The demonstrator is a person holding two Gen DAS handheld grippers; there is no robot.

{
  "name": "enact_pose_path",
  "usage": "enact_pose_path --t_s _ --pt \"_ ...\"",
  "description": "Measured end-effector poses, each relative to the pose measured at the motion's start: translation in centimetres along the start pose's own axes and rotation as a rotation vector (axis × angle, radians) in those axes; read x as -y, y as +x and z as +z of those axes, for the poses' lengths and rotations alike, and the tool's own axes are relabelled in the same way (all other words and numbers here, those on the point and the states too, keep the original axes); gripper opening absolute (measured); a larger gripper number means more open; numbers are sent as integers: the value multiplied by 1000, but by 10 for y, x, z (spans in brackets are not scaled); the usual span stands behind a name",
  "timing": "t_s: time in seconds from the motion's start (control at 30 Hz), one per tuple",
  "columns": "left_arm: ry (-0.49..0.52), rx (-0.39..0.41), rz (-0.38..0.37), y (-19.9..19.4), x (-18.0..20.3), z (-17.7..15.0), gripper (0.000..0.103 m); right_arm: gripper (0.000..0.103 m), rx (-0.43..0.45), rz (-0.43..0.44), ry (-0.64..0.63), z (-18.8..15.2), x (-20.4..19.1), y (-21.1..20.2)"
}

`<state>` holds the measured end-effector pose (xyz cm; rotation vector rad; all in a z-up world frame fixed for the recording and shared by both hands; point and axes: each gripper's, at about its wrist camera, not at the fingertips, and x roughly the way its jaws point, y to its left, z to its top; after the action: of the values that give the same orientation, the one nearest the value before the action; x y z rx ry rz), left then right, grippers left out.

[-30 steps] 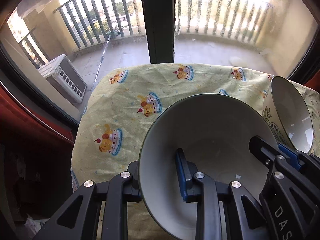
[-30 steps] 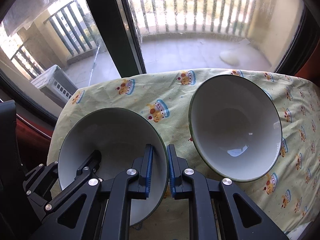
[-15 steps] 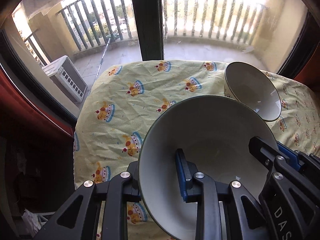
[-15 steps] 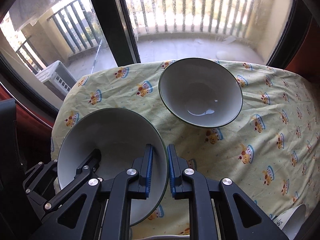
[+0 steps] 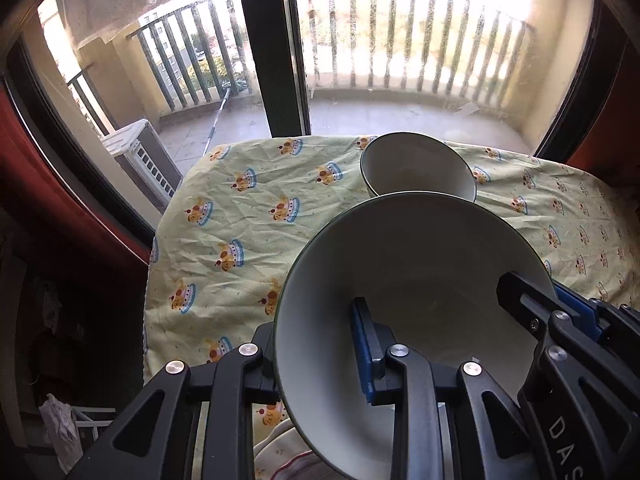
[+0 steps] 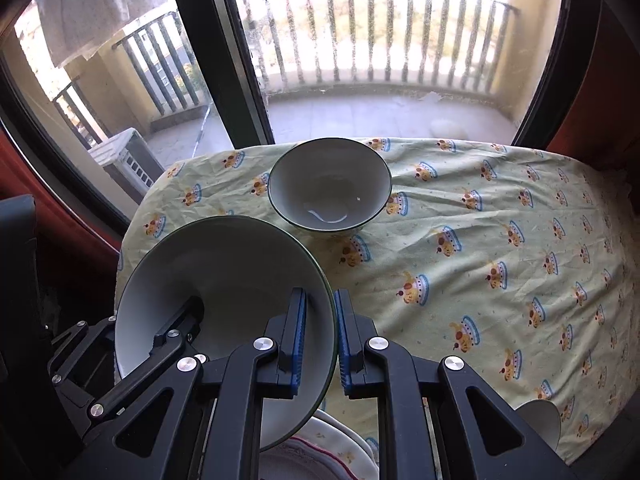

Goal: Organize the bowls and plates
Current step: 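Lift the white bowl with both grippers and carry it toward the plate stack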

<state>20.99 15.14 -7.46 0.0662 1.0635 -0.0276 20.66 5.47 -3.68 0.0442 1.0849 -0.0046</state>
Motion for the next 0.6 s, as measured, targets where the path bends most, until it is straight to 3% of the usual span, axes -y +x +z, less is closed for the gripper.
enact_pose_path --t_s 0.6 --pt "-36 20 2 -45 98 -42 26 18 27 24 -40 -35 100 -58"
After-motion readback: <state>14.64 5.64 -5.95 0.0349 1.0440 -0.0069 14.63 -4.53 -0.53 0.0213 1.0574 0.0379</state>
